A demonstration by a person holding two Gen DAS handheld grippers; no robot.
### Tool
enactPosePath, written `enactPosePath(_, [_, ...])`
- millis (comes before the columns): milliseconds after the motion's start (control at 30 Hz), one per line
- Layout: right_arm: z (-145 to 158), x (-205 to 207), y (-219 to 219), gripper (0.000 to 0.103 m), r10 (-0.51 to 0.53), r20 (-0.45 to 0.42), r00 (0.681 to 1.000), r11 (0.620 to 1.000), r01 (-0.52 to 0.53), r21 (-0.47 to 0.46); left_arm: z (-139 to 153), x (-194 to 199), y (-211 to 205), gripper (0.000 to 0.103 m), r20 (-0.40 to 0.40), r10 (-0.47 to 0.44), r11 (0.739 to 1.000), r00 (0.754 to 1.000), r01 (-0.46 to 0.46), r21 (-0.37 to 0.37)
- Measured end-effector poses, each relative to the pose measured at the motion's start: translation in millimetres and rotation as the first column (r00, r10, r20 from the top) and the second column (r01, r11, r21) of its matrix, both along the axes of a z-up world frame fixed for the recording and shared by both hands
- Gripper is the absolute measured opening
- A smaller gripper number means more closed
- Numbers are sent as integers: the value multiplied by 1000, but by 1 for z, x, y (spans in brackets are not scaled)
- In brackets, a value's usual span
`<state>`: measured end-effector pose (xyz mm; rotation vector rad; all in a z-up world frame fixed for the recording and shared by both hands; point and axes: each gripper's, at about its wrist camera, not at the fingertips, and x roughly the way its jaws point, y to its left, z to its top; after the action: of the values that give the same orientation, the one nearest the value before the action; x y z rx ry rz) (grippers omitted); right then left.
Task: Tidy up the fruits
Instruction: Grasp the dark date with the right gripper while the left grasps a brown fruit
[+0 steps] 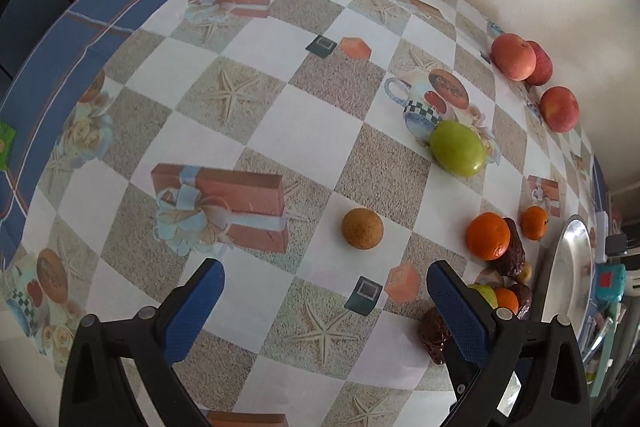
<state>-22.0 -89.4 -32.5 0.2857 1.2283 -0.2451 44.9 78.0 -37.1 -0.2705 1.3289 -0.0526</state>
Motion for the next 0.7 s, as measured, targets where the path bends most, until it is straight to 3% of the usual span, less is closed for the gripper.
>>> enactPosePath(200, [-8,7,4,103,-53,-9,999,999,53,-8,2,14,-3,102,38,-58,995,998,54,87])
enactPosePath(500, [-35,19,5,103,-145,-74,987,989,145,-5,-4,26,-16,102,59,-142,987,988,137,85])
enactPosePath(700, [-48,25,10,103,-166,-113,980,986,162,-45,-20,30,-24,102,17,-199,975,980,196,108])
